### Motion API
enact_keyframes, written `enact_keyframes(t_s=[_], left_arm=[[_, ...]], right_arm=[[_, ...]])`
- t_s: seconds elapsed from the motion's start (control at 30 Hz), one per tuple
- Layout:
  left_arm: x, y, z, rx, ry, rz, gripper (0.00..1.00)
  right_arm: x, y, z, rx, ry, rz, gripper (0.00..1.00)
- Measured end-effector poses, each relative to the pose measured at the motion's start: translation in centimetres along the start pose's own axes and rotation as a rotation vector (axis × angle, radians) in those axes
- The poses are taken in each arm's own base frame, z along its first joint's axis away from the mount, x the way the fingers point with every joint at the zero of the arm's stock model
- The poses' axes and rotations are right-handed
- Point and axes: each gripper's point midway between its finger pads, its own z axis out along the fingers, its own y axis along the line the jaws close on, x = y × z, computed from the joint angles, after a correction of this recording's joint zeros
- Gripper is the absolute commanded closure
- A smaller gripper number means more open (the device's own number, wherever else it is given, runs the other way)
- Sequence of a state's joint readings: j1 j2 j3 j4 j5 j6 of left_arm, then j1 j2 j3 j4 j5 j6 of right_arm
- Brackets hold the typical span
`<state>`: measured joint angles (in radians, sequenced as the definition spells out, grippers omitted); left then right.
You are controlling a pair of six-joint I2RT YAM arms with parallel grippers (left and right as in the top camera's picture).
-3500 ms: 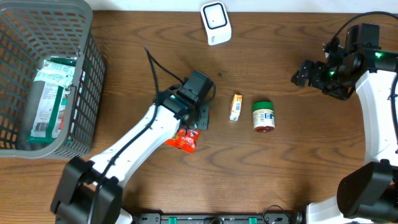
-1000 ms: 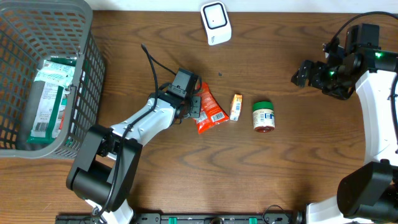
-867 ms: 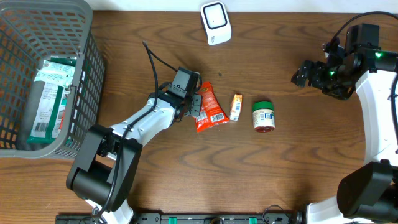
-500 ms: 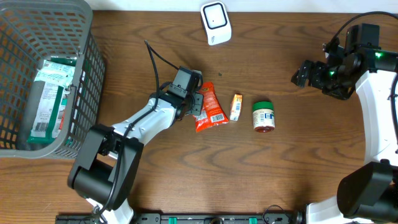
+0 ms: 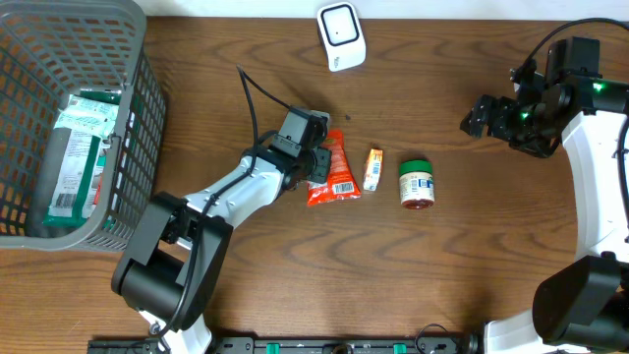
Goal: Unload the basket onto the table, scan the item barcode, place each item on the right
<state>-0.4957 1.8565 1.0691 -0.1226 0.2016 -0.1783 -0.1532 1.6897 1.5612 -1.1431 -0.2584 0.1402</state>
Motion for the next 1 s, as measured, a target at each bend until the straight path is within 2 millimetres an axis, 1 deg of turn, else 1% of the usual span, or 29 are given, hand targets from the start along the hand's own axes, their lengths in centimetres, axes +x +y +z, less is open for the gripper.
enact_keyframes(t_s=[0.27, 0.4, 0.43, 0.5, 0.6, 0.67, 0.73, 0.8, 0.9, 1.0], left_arm=[[0.7, -2.2, 0.2, 0.040, 0.015, 0.036, 0.73], [0.8, -2.6, 0.2, 0.051, 0.018, 0.043, 0.74], [0.7, -2.6, 0.2, 0.050, 0.016, 0.043, 0.73], [0.3, -2.5, -0.1, 0.042, 0.003, 0.044, 0.70], [-0.8, -2.2, -1.1, 0.010, -0.038, 0.044, 0.70], [-1.7, -2.0, -2.1, -0.011, -0.069, 0.042, 0.69], [-2.1, -1.4, -2.6, -0.033, -0.080, 0.033, 0.70], [-2.2, -0.3, -2.8, -0.066, -0.079, 0.013, 0.70], [-2.2, 1.9, -2.9, -0.124, -0.070, -0.035, 0.71], [-2.0, 3.9, -2.7, -0.165, -0.060, -0.069, 0.71]], right_arm=[[0.0, 0.0, 0.0, 0.000, 0.000, 0.000, 0.01], [0.0, 0.0, 0.0, 0.000, 0.000, 0.000, 0.01], [0.0, 0.0, 0.0, 0.000, 0.000, 0.000, 0.01], [0.0, 0.0, 0.0, 0.000, 0.000, 0.000, 0.01], [0.0, 0.0, 0.0, 0.000, 0.000, 0.000, 0.01], [0.0, 0.0, 0.0, 0.000, 0.000, 0.000, 0.01], [0.0, 0.0, 0.0, 0.000, 0.000, 0.000, 0.01], [0.0, 0.0, 0.0, 0.000, 0.000, 0.000, 0.01], [0.0, 0.0, 0.0, 0.000, 0.000, 0.000, 0.01], [0.0, 0.0, 0.0, 0.000, 0.000, 0.000, 0.01]])
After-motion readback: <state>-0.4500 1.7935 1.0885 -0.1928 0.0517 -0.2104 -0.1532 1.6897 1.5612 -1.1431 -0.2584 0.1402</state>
